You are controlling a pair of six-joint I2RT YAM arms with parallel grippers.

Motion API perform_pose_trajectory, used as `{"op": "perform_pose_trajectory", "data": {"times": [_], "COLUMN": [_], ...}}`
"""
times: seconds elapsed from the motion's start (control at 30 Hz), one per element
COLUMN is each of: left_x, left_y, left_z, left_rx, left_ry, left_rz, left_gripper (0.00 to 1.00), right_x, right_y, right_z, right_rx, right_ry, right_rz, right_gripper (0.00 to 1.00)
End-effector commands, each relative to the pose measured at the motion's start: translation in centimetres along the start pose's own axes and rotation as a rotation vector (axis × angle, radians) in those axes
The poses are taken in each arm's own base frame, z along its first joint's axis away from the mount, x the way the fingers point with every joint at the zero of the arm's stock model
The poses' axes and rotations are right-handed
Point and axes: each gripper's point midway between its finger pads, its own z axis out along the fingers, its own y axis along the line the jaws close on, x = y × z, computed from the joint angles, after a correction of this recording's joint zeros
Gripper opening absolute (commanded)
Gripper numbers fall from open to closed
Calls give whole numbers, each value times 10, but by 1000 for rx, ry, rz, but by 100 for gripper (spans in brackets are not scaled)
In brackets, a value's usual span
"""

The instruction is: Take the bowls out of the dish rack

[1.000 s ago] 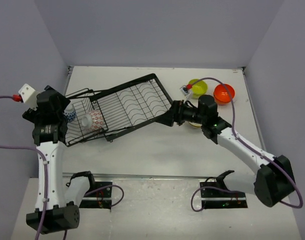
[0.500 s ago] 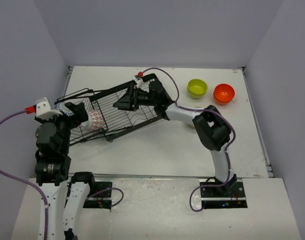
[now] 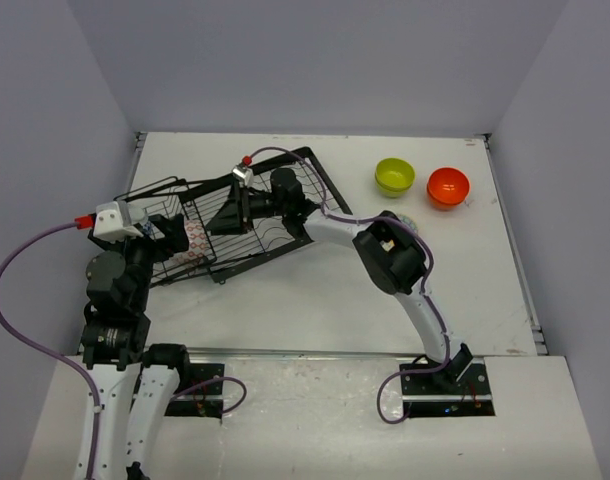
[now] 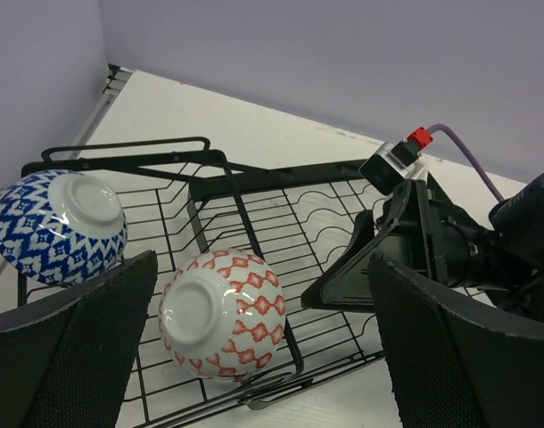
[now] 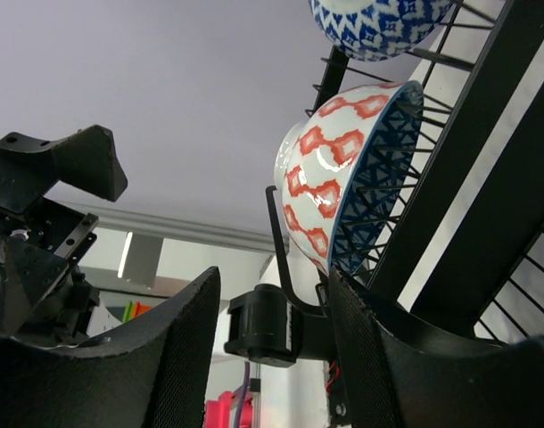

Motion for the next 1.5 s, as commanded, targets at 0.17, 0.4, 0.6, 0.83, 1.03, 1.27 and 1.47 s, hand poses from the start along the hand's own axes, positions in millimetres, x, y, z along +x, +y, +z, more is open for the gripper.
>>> {"op": "perform_pose_trajectory", "data": {"times": [0.17, 0.4, 0.6, 0.83, 1.03, 1.27, 1.47], "left_x": [-11, -12, -11, -11, -12, -11, -11], "left_y": [-2, 2, 3, 5, 12, 12, 11], "left_z": [1, 3, 4, 5, 6, 6, 7], "left_rx": [6, -21, -27, -40, -85, -85, -82], "left_ry": [-50, -48, -45, -37, -29, -24, -23], "left_rz": [26, 23, 21, 19, 19, 16, 18], "left_gripper": [100, 100, 100, 100, 100, 100, 100], "right_x": [4, 2, 3, 5, 6, 9, 12], "right_y": [10, 3, 2, 3, 1, 0, 5], "right_z": [12, 19, 24, 26, 27, 30, 33], "right_rx": [-21, -18, -29, -53, -93, -128, -146], "right_ry": [38, 41, 60, 79, 97, 115, 138], "right_rz": [18, 40, 51, 73, 100, 129, 131], "right_gripper": [48, 47, 47, 47, 46, 45, 45]}}
